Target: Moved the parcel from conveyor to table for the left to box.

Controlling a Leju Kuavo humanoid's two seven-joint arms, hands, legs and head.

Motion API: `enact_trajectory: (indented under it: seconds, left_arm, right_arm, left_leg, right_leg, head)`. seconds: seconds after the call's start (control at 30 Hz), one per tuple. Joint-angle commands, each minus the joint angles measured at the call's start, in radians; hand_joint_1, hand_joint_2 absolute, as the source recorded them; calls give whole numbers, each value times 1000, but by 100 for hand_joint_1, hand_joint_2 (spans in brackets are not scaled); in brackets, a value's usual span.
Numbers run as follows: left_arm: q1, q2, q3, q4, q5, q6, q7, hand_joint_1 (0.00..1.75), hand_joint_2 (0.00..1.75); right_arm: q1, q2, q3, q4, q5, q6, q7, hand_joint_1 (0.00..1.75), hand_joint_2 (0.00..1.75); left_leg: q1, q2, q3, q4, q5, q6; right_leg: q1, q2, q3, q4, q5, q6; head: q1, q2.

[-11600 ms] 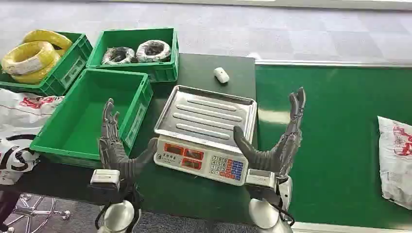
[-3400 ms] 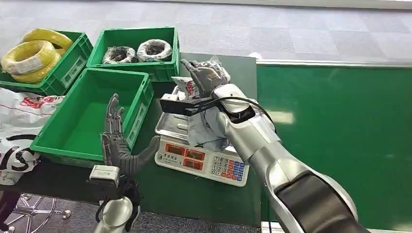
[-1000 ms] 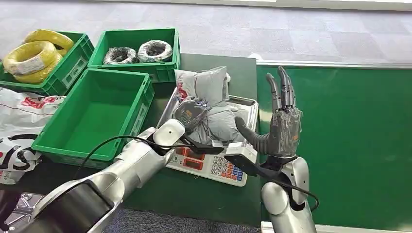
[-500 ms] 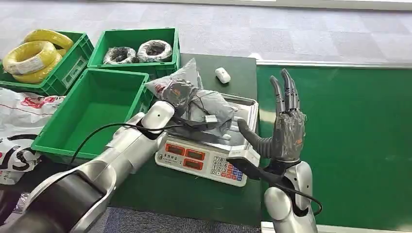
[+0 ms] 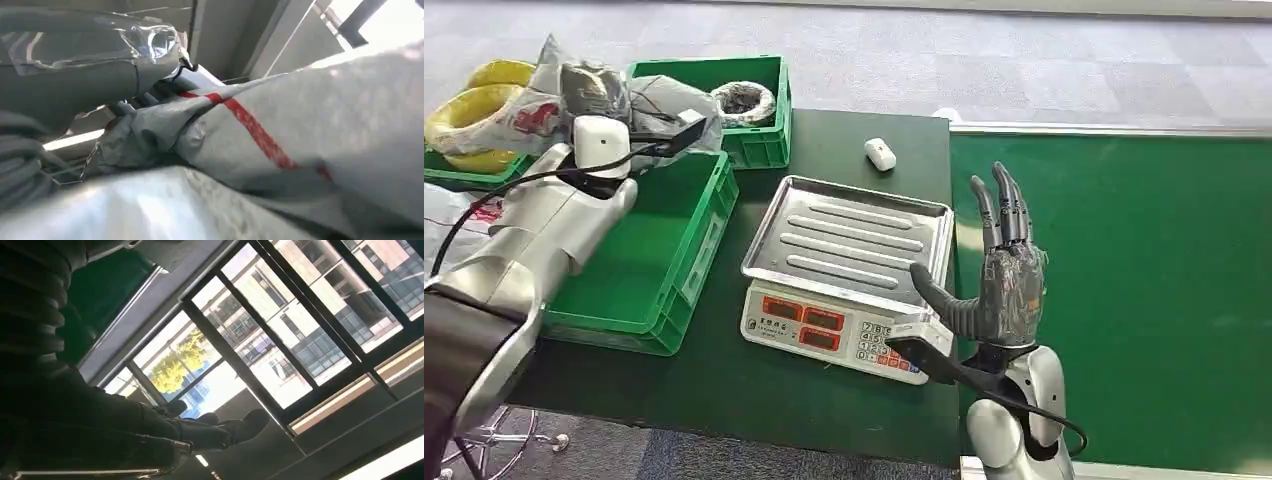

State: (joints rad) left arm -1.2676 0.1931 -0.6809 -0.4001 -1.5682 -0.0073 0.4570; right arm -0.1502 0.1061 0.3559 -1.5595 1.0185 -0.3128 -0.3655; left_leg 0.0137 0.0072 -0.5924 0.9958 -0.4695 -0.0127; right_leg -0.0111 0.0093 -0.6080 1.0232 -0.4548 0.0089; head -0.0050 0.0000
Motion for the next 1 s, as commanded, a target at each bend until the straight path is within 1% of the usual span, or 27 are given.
enact_trajectory:
  seconds: [0.03, 0.1, 0.17, 0.2, 0.23, 0.27, 0.3, 0.33, 0.43, 0.47, 0.53, 0.6, 0.63, 0.67, 0.8, 0.83, 0.87, 0.9, 0.93, 0.97, 1.0]
  left_arm:
    - [-41, 114, -29, 135, -2, -101, 89, 175, 175]
    - [-36, 117, -28, 137, -2, -101, 89, 175, 175]
    - [-29, 112, -7, 147, -3, -124, 88, 173, 175]
    - [-12, 108, 11, 153, 1, -134, 85, 175, 175]
    - [12, 106, 35, 160, 13, -141, 84, 168, 175]
    - [29, 102, 45, 158, 18, -132, 85, 141, 175]
    - [36, 100, 49, 158, 17, -126, 86, 141, 175]
    - [46, 94, 76, 158, 17, -104, 92, 0, 175]
    - [53, 86, 100, 153, -3, -84, 109, 0, 175]
    - [51, 84, 104, 151, -2, -80, 112, 0, 0]
    - [48, 83, 104, 149, -2, -80, 112, 0, 0]
    - [45, 85, 105, 142, -2, -65, 125, 0, 0]
    - [40, 88, 102, 133, -3, -38, 138, 0, 0]
    - [33, 91, 108, 128, -2, -24, 141, 0, 0]
    - [22, 93, 113, 124, -3, -22, 134, 0, 0]
    - [15, 92, 143, 112, -3, 58, 111, 0, 0]
    - [3, 86, 162, 108, 0, 71, 107, 0, 0]
    - [-1, 73, 206, 68, 2, 233, 66, 0, 0]
    - [-16, 60, 211, 67, -3, 217, 65, 0, 0]
    - [-12, 51, 243, 41, 6, 283, 49, 0, 0]
    - [-8, 40, 267, -15, -3, 400, 16, 0, 0]
  right_arm:
    - [-4, -7, -2, 42, 14, -12, 4, 0, 175]
    - [-5, -7, -2, 42, 14, -12, 4, 0, 175]
    - [-9, -4, -4, 49, 14, -16, 4, 0, 175]
    - [-10, -3, -4, 51, 15, -18, 3, 0, 175]
    - [-10, -2, -5, 51, 15, -19, 3, 0, 175]
    - [-9, -2, -6, 49, 16, -20, 3, 0, 175]
    - [-9, -3, -6, 49, 16, -20, 2, 0, 175]
    - [-7, -2, -7, 45, 19, -21, 1, 0, 175]
    - [-3, 2, -14, 42, 25, -22, 2, 0, 175]
    - [-1, 3, -14, 41, 26, -22, 2, 0, 175]
    - [-1, 3, -14, 41, 26, -22, 2, 0, 175]
    - [1, 4, -13, 37, 30, -18, 3, 0, 175]
    - [-2, 6, -12, 38, 33, -13, 3, 0, 175]
    - [-5, 7, -11, 39, 34, -11, 2, 0, 175]
    - [-12, 7, -11, 46, 35, -10, 2, 0, 175]
    - [-18, 4, -8, 54, 34, -12, 2, 0, 175]
    - [-20, 2, -9, 58, 34, -13, 2, 0, 175]
    - [-24, -1, -10, 67, 34, -16, 1, 0, 175]
    - [-24, -2, -12, 70, 34, -17, 1, 0, 175]
    - [-23, -2, -13, 71, 34, -19, 1, 0, 175]
    - [-20, -2, -14, 68, 34, -24, 1, 0, 175]
  left_leg:
    - [1, 2, 3, -1, -1, 1]
    - [0, 0, 1, 0, -1, 0]
    - [0, 1, 2, -1, -1, 1]
    - [0, 0, 0, 0, 0, 0]
    - [1, 0, 2, -1, -1, 1]
    - [0, -1, 3, -1, -1, 1]
    - [0, -2, 2, -2, 0, 1]
    - [0, -2, 1, -1, 0, 1]
    - [0, -2, 3, -2, 0, 1]
    - [0, -2, 2, -1, 0, 1]
    - [0, -3, 0, 0, 0, 0]
    - [0, -3, 0, 0, 0, 1]
    - [1, -4, 2, -1, -1, 1]
    - [1, -3, 1, 0, 0, 1]
    - [1, -3, 0, 0, 0, 0]
    - [1, -3, -1, 0, 0, 0]
    - [1, -3, 0, 0, -1, 1]
    - [2, -4, -1, 1, -1, 1]
    - [2, -4, 0, 1, -1, 1]
    - [2, -5, -3, 2, 0, 1]
    - [2, -6, -2, 2, -1, 1]
  right_leg:
    - [1, 2, 3, -2, 0, 0]
    - [0, 0, 1, -1, 0, 0]
    - [0, 1, 2, -2, 0, 0]
    - [0, 0, 1, -2, 0, 0]
    - [1, 0, 3, -2, 0, 0]
    - [0, -1, 4, -3, 0, 0]
    - [0, -1, 3, -2, 0, 0]
    - [0, -1, 2, -2, 0, 0]
    - [0, -1, 5, -4, 0, 0]
    - [0, -2, 4, -3, 0, 0]
    - [0, -2, 1, -2, 0, 0]
    - [1, -3, 2, -2, 0, 0]
    - [1, -3, 4, -3, -1, -1]
    - [1, -3, 3, -2, 0, 0]
    - [1, -2, 1, -2, 0, 0]
    - [1, -2, 1, -1, 0, 0]
    - [1, -3, 2, -2, 0, -1]
    - [2, -3, 1, -1, 0, 0]
    - [2, -4, 2, -2, -1, 0]
    - [2, -5, 0, -1, 0, 0]
    - [2, -6, 2, -1, -1, 0]
  head:
    - [0, 0]
    - [0, 0]
    - [0, 0]
    - [0, 0]
    - [0, 0]
    - [0, 0]
    - [0, 0]
    - [0, 0]
    - [0, 0]
    - [0, 0]
    - [0, 0]
    - [0, 0]
    - [0, 0]
    - [0, 0]
    - [0, 0]
    - [0, 0]
    - [0, 0]
    - [0, 0]
    - [0, 0]
    - [0, 0]
    - [0, 0]
